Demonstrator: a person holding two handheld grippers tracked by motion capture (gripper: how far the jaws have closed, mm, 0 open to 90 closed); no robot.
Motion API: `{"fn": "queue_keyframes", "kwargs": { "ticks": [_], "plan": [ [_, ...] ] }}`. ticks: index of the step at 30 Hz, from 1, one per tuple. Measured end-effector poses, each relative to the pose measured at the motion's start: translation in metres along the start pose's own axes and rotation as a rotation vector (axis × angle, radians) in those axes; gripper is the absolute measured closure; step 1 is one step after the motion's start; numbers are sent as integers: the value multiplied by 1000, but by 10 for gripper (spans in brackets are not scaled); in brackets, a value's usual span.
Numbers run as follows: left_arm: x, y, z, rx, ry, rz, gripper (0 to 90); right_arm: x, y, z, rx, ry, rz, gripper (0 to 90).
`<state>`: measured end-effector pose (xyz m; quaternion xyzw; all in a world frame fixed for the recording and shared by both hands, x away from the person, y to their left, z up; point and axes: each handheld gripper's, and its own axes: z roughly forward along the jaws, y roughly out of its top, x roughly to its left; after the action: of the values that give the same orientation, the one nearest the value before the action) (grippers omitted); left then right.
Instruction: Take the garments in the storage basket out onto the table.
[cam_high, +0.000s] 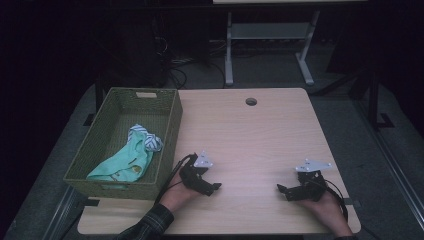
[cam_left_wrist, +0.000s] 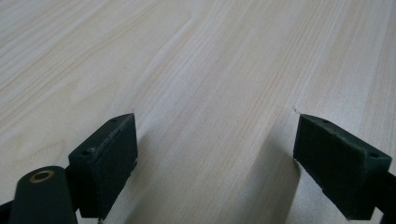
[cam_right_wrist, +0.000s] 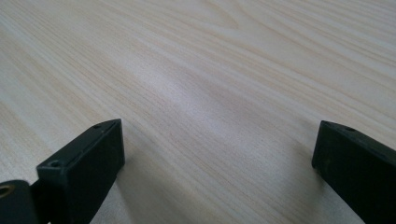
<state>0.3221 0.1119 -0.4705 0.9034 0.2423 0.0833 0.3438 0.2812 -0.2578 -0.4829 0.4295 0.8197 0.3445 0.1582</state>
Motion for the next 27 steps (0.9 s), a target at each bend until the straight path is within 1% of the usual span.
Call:
{"fn": "queue_keyframes", "kwargs": {
  "ticks": [2, 6, 8, 10, 12, 14, 16, 20, 21, 22, 27],
  "plan": [
    [0, 1, 0, -3, 4, 3, 130, 0, 0, 0, 0, 1, 0, 18],
    [-1, 1, 0, 13, 3, 0, 130, 0, 0, 0, -1, 1, 0, 18],
    [-1, 2, -1, 6, 1, 1, 130, -1, 0, 0, -3, 3, -1, 18],
    [-1, 4, -2, 10, 3, 7, 131, -1, 0, 0, -5, 8, 8, 18],
    [0, 5, -3, 10, 4, 4, 131, -1, 0, 0, -6, 4, -1, 18],
    [0, 6, -3, 10, 0, 0, 131, 0, 0, 0, -2, 1, 1, 19],
    [0, 7, -5, 5, 5, 10, 131, 1, -1, -1, -2, -4, 2, 19],
    [-2, 7, -7, 2, 7, 0, 131, 1, -1, -1, -3, -6, 2, 18],
    [-2, 7, -7, 0, 10, 1, 131, 1, -1, -1, -3, -6, 2, 18],
    [-3, 8, -8, 4, 13, 11, 131, 1, -1, -1, -3, -6, 2, 18],
    [-3, 10, -10, 0, 14, 16, 131, 1, -1, -1, -2, -6, 2, 18]
  ]
}}
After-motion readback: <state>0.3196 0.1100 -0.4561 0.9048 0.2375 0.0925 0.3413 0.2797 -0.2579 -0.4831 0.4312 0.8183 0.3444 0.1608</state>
